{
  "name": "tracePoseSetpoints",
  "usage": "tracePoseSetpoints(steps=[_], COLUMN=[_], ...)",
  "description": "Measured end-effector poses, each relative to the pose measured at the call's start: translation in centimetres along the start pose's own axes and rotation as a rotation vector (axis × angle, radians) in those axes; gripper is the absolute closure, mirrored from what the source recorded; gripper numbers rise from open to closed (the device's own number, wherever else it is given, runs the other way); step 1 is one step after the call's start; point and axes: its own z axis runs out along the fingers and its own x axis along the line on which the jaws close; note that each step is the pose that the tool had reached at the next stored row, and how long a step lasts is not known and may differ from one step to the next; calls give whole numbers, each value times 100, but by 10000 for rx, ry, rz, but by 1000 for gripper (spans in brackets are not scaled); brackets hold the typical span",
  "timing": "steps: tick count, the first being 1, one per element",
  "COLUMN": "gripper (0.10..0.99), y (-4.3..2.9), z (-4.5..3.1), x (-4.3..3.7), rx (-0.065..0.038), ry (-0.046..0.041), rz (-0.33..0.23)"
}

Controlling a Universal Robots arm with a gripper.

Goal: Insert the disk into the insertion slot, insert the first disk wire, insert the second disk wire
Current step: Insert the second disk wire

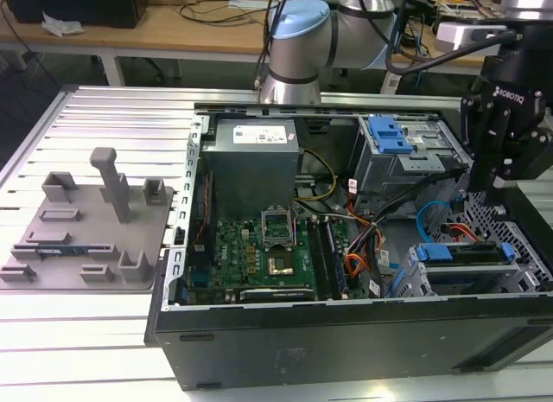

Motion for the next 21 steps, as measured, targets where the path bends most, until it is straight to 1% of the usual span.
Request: tracePoseSetpoints(steps=[1, 4, 6, 8, 9, 10, 11, 12, 13, 14, 15, 16, 18, 19, 20, 21], gripper=[722, 722, 722, 722, 722, 722, 722, 722, 722, 722, 722, 722, 722, 722, 722, 722], y=[3, 27, 101, 252, 277, 292, 296, 296, 299, 304, 323, 330, 329, 329, 329, 329], z=[1, 3, 7, 13, 14, 15, 19, 20, 21, 24, 35, 44, 50, 54, 59, 62], x=[-4, -23, -57, -116, -121, -122, -124, -127, -142, -162, -206, -228, -250, -257, -269, -279], rx=[32, 79, 83, 86, 83, 81, 108, 138, 155, 165, 174, 181, 203, 216, 236, 248], ry=[72, 218, 228, 238, 258, 332, 507, 660, 721, 759, 797, 823, 919, 990, 1131, 1209], rz=[-154, -441, -462, -466, -478, -525, -698, -885, -970, -1009, -1047, -1074, -1162, -1222, -1324, -1381])
